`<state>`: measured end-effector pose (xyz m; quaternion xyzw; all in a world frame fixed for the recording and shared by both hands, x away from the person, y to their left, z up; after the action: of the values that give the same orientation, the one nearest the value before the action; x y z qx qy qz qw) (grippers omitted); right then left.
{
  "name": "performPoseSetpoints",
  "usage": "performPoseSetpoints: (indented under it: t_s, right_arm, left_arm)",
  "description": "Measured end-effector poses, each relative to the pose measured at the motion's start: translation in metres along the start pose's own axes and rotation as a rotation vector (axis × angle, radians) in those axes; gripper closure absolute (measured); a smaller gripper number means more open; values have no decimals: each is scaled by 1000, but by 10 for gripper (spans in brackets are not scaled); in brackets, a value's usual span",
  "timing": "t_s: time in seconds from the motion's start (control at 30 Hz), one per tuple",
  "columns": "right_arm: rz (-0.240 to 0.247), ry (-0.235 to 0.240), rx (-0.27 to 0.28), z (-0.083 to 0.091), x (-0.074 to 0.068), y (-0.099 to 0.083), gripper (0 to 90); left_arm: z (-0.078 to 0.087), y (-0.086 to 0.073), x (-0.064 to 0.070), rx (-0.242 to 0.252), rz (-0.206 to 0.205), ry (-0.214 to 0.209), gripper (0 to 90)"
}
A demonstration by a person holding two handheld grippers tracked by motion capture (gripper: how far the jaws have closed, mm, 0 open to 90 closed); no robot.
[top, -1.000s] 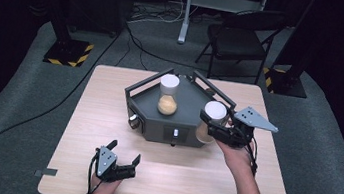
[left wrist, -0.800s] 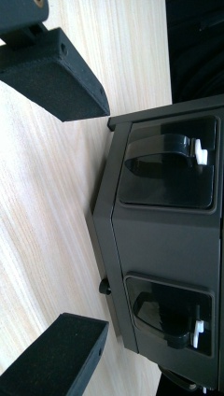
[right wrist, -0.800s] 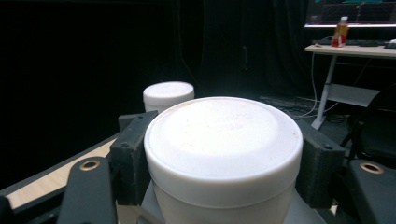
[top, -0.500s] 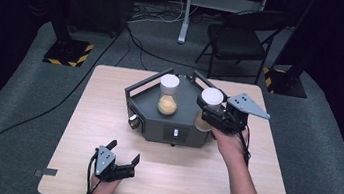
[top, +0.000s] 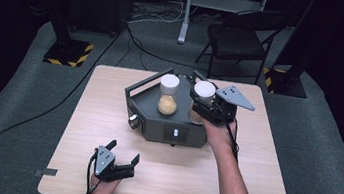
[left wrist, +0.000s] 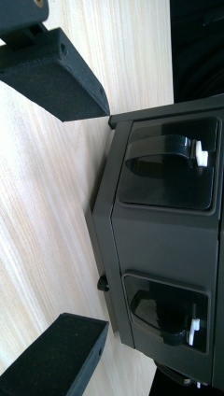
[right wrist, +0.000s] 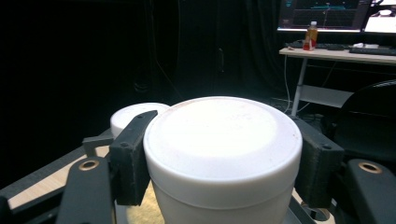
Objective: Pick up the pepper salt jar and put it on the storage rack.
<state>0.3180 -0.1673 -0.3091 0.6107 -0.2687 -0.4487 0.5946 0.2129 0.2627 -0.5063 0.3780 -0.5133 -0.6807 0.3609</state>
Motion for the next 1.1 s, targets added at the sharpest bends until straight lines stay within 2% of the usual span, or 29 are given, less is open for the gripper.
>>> performPoseSetpoints:
  t_s: [0.47,0.73,1.1]
  right_arm:
    - [-50,-74,30,-27,-5,-18,319]
    - [-49,-118,44,-37,-8,-25,319]
    - [-66,-143,30,-46,-8,-30,318]
  left_arm:
    - [0,0,0,1,1,-1,5]
    - [0,0,0,2,2,-2,5]
    - [1,-1,-1,6,10,1,5]
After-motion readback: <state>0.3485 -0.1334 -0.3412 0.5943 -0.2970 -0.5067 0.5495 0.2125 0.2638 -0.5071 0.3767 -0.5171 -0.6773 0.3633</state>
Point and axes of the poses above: each handheld gripper's, and its own axes: z roughly backward along the jaws, y roughly out of its top, x roughly to its right, the point moved 1 cm from there along -z, roughly forward along the jaws, and after that the axes turned 13 degrees about -z, right-handed, at the moved point
